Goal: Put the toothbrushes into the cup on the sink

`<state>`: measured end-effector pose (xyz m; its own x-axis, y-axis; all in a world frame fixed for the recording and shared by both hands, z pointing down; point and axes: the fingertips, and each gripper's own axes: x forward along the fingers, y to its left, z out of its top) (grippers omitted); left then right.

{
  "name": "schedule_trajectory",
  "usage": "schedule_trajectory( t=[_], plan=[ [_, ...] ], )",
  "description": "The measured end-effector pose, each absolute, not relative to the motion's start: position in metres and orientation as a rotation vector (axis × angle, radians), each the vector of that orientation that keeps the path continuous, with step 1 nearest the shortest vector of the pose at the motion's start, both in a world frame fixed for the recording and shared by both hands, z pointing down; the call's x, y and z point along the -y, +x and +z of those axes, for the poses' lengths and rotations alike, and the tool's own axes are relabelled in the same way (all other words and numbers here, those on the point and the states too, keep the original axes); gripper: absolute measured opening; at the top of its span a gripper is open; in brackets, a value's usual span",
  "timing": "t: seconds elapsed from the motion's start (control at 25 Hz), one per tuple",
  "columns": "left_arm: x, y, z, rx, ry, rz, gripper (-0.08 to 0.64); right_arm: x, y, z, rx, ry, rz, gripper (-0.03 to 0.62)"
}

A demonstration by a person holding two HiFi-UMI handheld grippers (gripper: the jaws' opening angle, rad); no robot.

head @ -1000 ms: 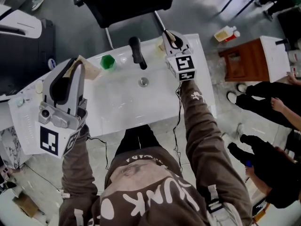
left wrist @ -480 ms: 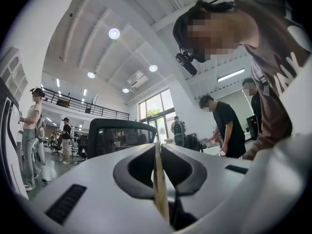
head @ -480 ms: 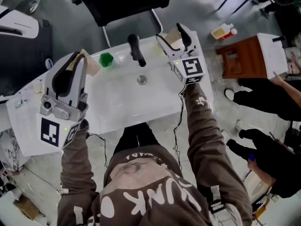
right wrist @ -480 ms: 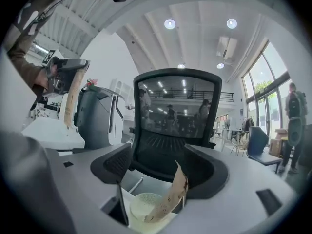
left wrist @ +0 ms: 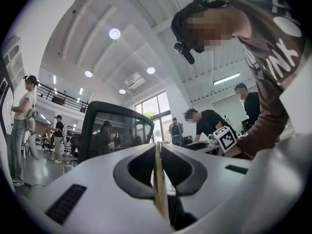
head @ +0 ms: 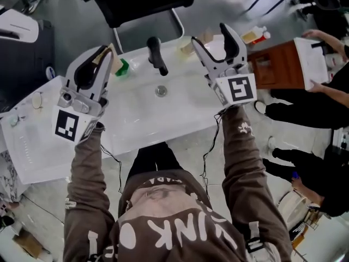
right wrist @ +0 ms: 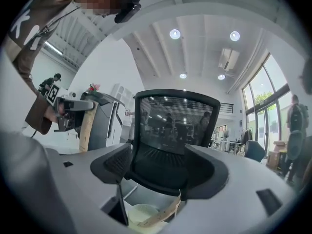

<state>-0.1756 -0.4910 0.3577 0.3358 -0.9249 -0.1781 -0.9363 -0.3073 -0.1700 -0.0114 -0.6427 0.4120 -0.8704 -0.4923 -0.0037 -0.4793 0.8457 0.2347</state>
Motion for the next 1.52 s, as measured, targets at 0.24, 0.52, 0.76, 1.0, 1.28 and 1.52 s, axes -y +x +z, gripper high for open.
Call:
schedule_trajectory(
  t=[0.24, 0.52, 0.76, 1.0, 1.28, 1.52],
  plan=[
    [0.505, -0.185, 0.41, -1.687, -2.4, 0.081, 0.038, 0.63, -0.006, 0.399, 2.957, 0.752, -0.402, 0.351],
    [0.513, -0.194, 0.461, -1.717, -2.449, 0.092, 0.04, 0.61, -0.003, 0.389, 2.968, 0.73, -0.414, 0.351],
    [0.515, -0.201, 0.495, -1.748, -2.468, 0.101, 0.04, 0.6, -0.002, 0.389, 2.97, 0.719, -0.424, 0.351],
    [0.516, -0.209, 0.496, -1.752, -2.445, 0.109, 0.04, 0.595, -0.002, 0.387, 2.979, 0.722, -0.42, 0.351],
    [0.502, -0.197, 0.453, -1.664, -2.477, 0.097, 0.239, 0.586, -0.007, 0.375, 3.014, 0.732, -0.424, 0.353],
    [0.476, -0.187, 0.381, -1.623, -2.465, 0.044, 0.259, 0.569, -0.009, 0.351, 3.05, 0.732, -0.415, 0.357]
  ],
)
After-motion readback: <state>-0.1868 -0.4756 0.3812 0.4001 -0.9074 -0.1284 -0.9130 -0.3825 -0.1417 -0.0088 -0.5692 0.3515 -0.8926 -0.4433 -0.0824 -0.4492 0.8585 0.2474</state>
